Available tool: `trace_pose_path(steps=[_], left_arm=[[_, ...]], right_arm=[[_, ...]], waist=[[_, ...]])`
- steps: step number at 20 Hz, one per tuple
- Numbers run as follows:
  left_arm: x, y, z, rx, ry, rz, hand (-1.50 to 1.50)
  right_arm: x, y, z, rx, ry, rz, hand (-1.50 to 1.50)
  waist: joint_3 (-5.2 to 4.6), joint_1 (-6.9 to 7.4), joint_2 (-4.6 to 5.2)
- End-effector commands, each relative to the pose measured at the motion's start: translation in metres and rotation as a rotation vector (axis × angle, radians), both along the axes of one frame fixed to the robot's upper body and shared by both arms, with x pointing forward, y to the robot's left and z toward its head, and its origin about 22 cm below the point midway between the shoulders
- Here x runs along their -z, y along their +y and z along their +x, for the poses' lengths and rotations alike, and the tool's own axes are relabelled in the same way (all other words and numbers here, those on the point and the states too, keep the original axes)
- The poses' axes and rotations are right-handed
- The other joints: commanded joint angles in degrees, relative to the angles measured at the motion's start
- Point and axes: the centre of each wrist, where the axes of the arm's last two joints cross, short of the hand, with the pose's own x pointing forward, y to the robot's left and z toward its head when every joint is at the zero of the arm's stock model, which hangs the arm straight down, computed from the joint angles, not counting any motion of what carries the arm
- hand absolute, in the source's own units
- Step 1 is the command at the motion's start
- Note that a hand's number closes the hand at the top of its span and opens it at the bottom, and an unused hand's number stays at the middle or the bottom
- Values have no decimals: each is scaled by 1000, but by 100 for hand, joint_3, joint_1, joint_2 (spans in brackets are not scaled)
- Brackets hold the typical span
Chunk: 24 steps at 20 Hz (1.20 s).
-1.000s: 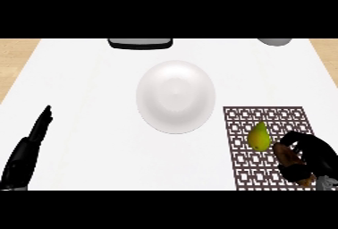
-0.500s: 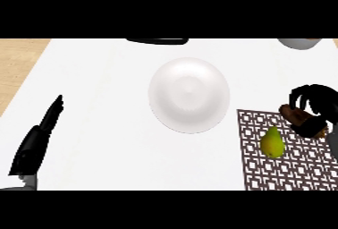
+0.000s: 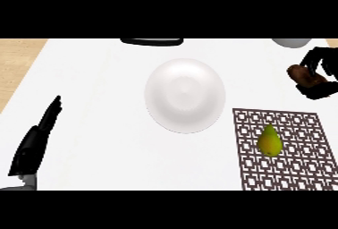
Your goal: Pick the sweet potato from the placemat and place it in the plate
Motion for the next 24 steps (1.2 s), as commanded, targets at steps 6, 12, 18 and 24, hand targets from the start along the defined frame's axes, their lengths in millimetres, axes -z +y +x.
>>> trace_pose_path(steps=[6,12,18,24], left_arm=[[-5,16,-10,-46,13,0,0],[-8,5,-20,-43,41,8,0],[7,11,-29,-62,23,7,0],[-6,7,-29,-51,28,9,0]], right_arm=[[-49,23,29,-376,-212,177,150],[-62,73,41,-505,-166,249,150],[-48,158,35,-535,-121,322,150],[-46,228,44,-562,-2,310,150]], waist=[[-22,-280,-119],[-26,-361,-140],[-29,-403,-155],[-26,-326,-137]])
